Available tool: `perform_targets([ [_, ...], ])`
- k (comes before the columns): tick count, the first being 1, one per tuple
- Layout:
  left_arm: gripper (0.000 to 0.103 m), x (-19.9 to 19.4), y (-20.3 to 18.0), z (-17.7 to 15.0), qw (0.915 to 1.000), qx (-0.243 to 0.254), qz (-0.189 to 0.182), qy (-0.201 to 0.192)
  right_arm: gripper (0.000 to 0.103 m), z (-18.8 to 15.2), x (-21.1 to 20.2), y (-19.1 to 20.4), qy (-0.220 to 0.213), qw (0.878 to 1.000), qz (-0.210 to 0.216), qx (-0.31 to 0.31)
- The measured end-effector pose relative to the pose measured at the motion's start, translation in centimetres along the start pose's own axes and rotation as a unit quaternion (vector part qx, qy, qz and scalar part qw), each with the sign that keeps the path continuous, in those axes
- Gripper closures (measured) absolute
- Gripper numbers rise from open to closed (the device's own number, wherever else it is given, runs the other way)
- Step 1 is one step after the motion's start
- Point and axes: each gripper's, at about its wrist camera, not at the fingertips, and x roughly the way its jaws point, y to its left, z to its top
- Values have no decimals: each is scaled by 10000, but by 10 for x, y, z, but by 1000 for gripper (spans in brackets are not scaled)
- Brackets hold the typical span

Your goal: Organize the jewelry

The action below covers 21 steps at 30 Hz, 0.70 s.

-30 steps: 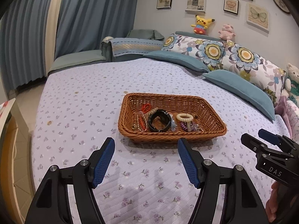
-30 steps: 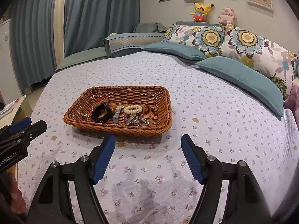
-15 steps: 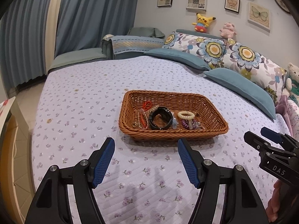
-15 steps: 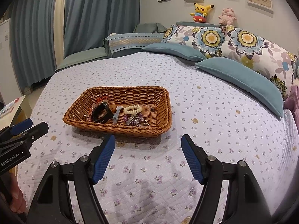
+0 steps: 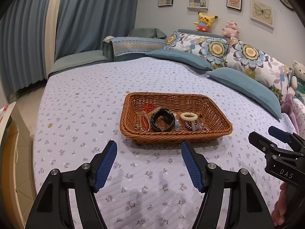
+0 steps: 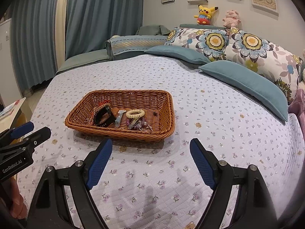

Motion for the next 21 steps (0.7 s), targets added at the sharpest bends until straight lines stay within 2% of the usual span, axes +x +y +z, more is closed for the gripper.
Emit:
perform_targets([
  [21, 32, 0, 1, 0, 10000, -9, 17, -20, 18, -1, 3, 3, 33, 10000, 8, -10],
])
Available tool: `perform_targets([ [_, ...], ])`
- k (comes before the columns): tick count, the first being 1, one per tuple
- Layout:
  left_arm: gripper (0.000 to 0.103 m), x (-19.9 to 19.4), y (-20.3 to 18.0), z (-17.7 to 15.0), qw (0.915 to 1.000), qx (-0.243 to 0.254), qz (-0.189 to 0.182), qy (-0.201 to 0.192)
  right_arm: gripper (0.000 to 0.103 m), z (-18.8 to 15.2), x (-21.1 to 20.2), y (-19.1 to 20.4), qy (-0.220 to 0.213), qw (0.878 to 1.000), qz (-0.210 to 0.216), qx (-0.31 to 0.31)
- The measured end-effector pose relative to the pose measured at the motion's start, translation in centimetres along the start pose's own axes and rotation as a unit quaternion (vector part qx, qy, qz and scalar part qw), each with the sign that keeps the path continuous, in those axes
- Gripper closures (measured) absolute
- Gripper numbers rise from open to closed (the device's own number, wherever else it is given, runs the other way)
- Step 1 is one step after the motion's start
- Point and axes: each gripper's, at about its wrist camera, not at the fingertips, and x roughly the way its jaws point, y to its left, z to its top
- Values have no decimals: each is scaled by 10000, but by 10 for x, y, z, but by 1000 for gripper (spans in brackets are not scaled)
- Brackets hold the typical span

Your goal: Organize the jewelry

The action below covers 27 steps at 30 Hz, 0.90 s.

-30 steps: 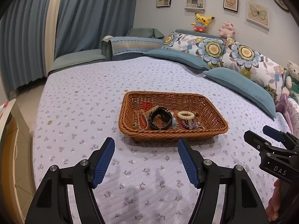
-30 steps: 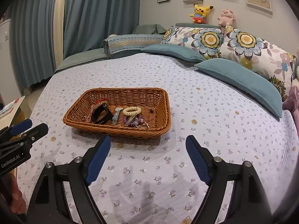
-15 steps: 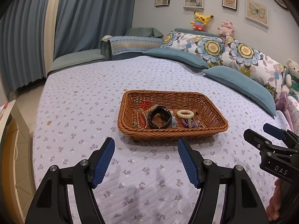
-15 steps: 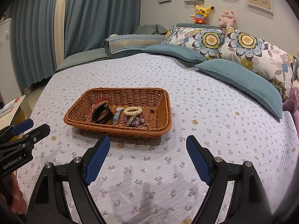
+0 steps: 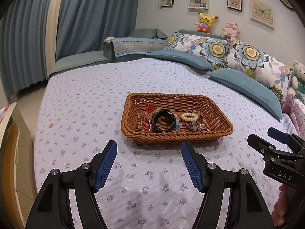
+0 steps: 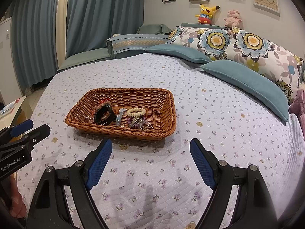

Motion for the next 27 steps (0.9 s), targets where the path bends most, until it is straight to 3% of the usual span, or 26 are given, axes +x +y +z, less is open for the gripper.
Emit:
perform_targets([
  [22, 32, -1, 0, 0, 10000, 21, 28, -23, 18, -1, 1, 1, 4, 10000, 15, -23],
  [27, 32, -8, -2, 0, 9995, 135, 126, -248, 18, -1, 2, 1, 8, 10000, 20, -23],
])
